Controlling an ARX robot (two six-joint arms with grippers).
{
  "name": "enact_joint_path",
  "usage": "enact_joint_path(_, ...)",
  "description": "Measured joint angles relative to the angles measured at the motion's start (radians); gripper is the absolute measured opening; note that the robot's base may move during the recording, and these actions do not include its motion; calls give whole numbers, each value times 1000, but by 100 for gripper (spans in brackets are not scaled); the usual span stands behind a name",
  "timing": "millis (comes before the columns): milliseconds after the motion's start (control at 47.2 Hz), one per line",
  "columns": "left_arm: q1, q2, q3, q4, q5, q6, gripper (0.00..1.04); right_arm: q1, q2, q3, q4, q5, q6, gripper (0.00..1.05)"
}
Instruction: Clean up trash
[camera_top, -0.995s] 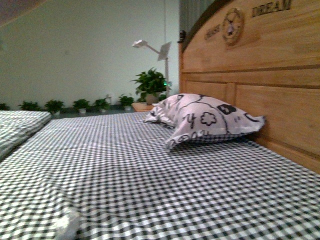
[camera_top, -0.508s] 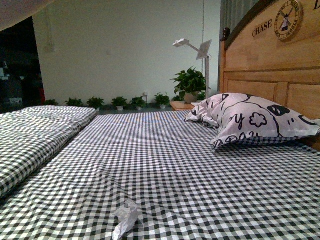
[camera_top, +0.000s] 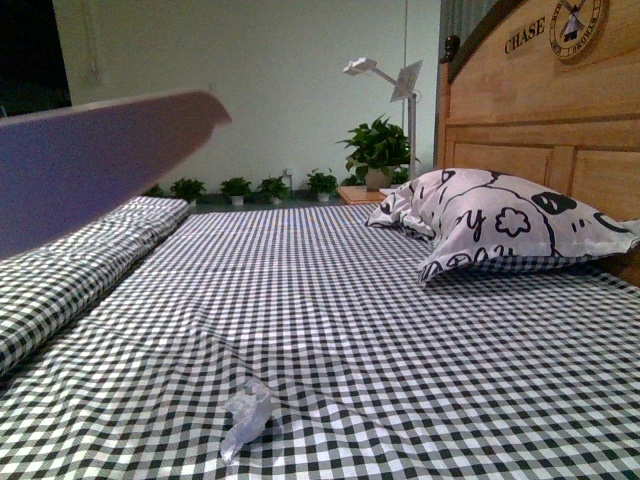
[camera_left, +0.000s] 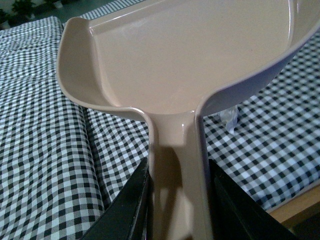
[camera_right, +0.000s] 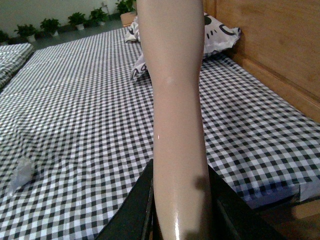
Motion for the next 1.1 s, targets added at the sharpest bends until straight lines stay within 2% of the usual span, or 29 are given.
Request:
enact_joint_path(169, 46, 115, 8, -6, 68, 200, 29, 0, 0, 0, 0, 0, 0, 21)
enact_joint_path(529, 105, 370, 63, 50, 97, 575, 29, 0, 0, 0, 0, 0, 0, 21)
enact_joint_path(847, 128, 533, 63, 35, 110, 705, 29, 0, 0, 0, 0, 0, 0, 21)
enact_joint_path(1101, 142, 631, 98, -14, 154, 723, 29, 0, 0, 0, 0, 0, 0, 21)
